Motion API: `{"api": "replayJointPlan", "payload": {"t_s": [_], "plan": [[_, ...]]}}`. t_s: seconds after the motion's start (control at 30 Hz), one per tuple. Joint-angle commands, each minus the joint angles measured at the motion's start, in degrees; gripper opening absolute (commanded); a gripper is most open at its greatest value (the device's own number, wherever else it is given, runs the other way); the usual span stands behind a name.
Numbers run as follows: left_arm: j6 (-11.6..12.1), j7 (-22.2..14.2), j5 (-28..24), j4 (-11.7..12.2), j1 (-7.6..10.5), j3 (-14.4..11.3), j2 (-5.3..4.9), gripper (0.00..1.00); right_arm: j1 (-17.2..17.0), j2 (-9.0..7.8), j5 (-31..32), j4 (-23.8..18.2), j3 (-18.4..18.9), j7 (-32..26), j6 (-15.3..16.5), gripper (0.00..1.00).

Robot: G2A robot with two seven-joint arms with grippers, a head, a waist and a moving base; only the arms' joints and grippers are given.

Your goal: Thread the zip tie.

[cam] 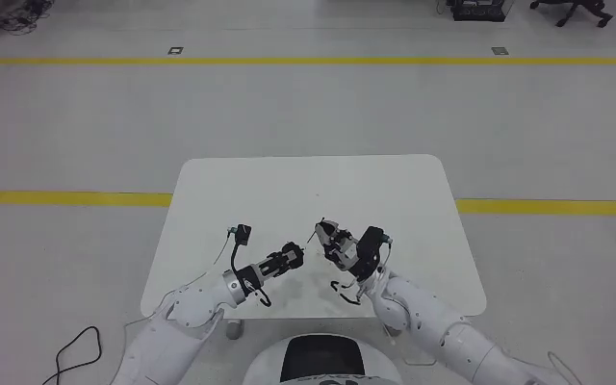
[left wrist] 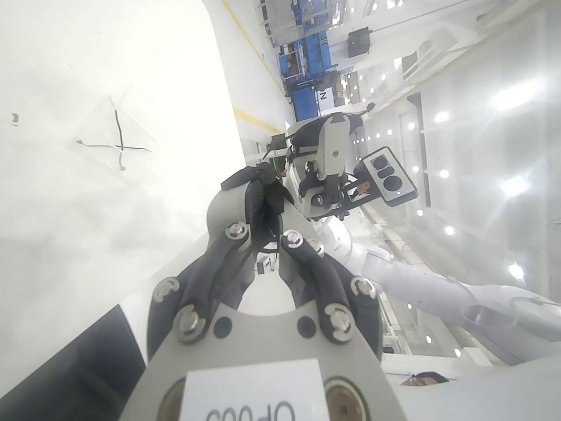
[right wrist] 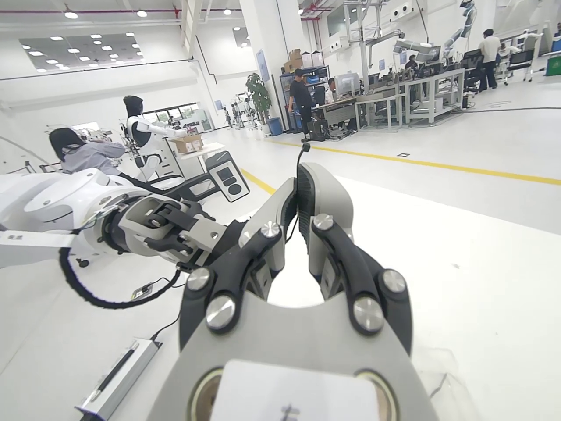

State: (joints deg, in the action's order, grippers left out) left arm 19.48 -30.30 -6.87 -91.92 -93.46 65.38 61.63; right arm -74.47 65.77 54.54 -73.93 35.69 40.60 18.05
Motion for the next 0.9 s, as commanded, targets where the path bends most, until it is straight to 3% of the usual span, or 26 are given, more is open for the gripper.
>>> {"api": "replayJointPlan", "payload": {"t_s": [0.0, 0.63, 0.87], "plan": [[0.0, 0.0, 0.0, 0.0, 0.00, 0.0, 0.00, 0.00, -0.5, 0.12, 0.0, -0.3, 0.4, -0.6, -0.3, 0.00], [0.0, 0.0, 0.0, 0.0, 0.00, 0.0, 0.00, 0.00, -1.9, 1.21, 2.2, -0.8, 1.9, -2.0, 0.4, 0.00], [0.0, 0.0, 0.0, 0.0, 0.00, 0.0, 0.00, 0.00, -3.2, 1.41, 3.3, -2.4, 3.1, -3.2, -1.3, 0.00]]}}
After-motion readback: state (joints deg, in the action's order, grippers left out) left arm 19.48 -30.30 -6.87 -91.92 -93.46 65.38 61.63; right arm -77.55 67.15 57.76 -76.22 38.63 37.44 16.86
